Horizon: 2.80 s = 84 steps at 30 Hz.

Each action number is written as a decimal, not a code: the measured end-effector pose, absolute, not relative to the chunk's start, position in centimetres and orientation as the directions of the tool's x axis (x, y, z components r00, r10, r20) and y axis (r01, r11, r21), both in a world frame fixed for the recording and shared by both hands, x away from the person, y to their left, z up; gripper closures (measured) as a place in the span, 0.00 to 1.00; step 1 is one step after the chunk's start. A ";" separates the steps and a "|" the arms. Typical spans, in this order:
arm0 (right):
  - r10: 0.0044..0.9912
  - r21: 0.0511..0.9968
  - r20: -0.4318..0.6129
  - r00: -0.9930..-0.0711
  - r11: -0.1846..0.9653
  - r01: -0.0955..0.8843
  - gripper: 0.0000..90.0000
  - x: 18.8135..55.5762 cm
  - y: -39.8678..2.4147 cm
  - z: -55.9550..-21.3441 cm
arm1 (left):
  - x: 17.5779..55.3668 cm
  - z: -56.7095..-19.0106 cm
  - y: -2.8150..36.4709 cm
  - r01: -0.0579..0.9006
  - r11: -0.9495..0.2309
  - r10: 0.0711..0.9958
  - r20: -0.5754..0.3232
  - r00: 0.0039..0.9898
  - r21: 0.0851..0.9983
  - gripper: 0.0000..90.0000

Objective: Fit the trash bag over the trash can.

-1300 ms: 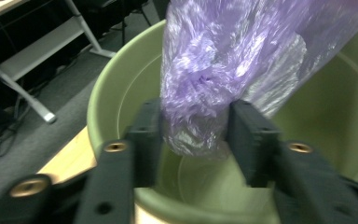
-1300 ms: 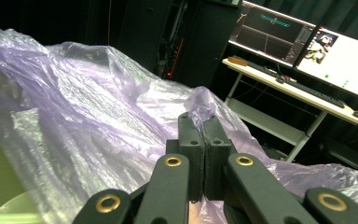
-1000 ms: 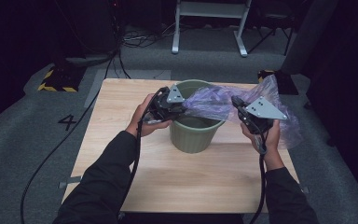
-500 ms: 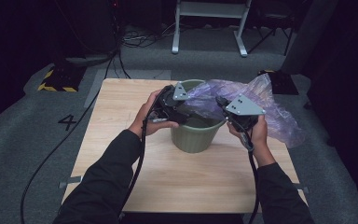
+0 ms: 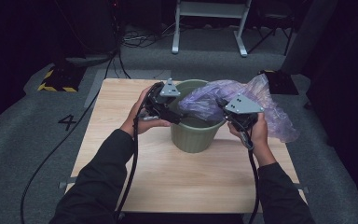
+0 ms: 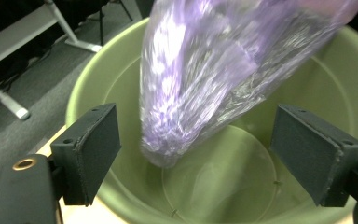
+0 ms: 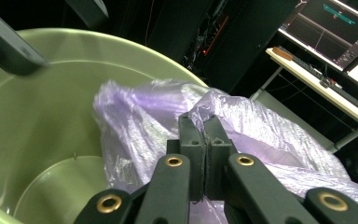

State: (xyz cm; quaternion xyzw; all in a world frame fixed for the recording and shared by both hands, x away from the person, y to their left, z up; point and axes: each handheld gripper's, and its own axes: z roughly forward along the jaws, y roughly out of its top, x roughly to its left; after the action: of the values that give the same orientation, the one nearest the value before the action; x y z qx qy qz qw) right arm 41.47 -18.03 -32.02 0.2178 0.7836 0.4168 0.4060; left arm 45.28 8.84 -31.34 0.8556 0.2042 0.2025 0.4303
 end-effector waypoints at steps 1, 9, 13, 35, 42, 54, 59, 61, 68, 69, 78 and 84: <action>0.683 0.832 -0.449 -0.576 0.554 0.007 1.00 41.5 -18.1 -32.1 | 45.2 -31.2 9.1 0.170 -0.537 0.523 0.167 0.836 0.826 0.17; 0.658 0.829 -0.453 -0.601 0.558 -0.014 1.00 41.4 -17.5 -32.1 | 44.3 -31.2 7.1 0.121 -0.532 0.461 0.167 0.871 0.838 0.17; 0.637 0.825 -0.461 -0.618 0.564 -0.035 1.00 41.1 -16.8 -31.9 | 43.9 -31.4 5.3 0.090 -0.557 0.427 0.191 0.884 0.826 0.27; 0.630 0.887 -0.369 -0.683 0.459 -0.056 0.83 39.5 -16.2 -31.5 | 44.5 -32.7 3.3 0.075 -0.592 0.431 0.237 0.871 0.803 1.00; 0.636 0.886 -0.344 -0.691 0.464 -0.015 0.48 38.7 -17.4 -31.5 | 44.8 -32.8 4.5 0.087 -0.578 0.456 0.233 0.859 0.811 1.00; 0.657 0.850 -0.379 -0.652 0.525 0.035 0.32 36.4 -20.3 -32.4 | 45.4 -32.7 5.9 0.114 -0.577 0.488 0.230 0.842 0.808 1.00; 0.679 0.827 -0.427 -0.598 0.561 0.047 0.32 35.6 -21.6 -33.1 | 45.6 -32.8 6.7 0.122 -0.573 0.498 0.227 0.837 0.810 1.00; 0.687 0.830 -0.414 -0.597 0.554 0.062 0.35 35.6 -22.2 -33.4 | 45.7 -32.8 7.0 0.127 -0.573 0.501 0.224 0.836 0.810 1.00; 0.706 0.841 -0.402 -0.583 0.537 0.070 0.81 36.4 -23.7 -33.9 | 45.8 -33.1 7.7 0.135 -0.567 0.510 0.218 0.832 0.812 1.00; 0.704 0.845 -0.399 -0.588 0.531 0.063 0.86 36.4 -23.9 -33.9 | 45.8 -33.1 7.8 0.134 -0.565 0.509 0.216 0.833 0.814 1.00; 0.676 0.849 -0.426 -0.601 0.528 -0.008 0.99 36.3 -22.6 -32.6 | 44.4 -32.0 7.3 0.116 -0.443 0.504 0.139 0.852 0.889 0.36; 0.630 0.827 -0.457 -0.627 0.561 -0.039 0.99 36.5 -20.7 -32.1 | 42.9 -31.5 5.1 0.073 -0.460 0.439 0.155 0.885 0.885 0.27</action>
State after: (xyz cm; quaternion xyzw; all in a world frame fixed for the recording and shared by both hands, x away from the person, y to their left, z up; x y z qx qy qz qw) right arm 36.51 -20.72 -32.06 0.1866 0.7932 0.4295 0.3893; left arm 42.94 5.13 -31.53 0.8343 0.1536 0.1845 0.4964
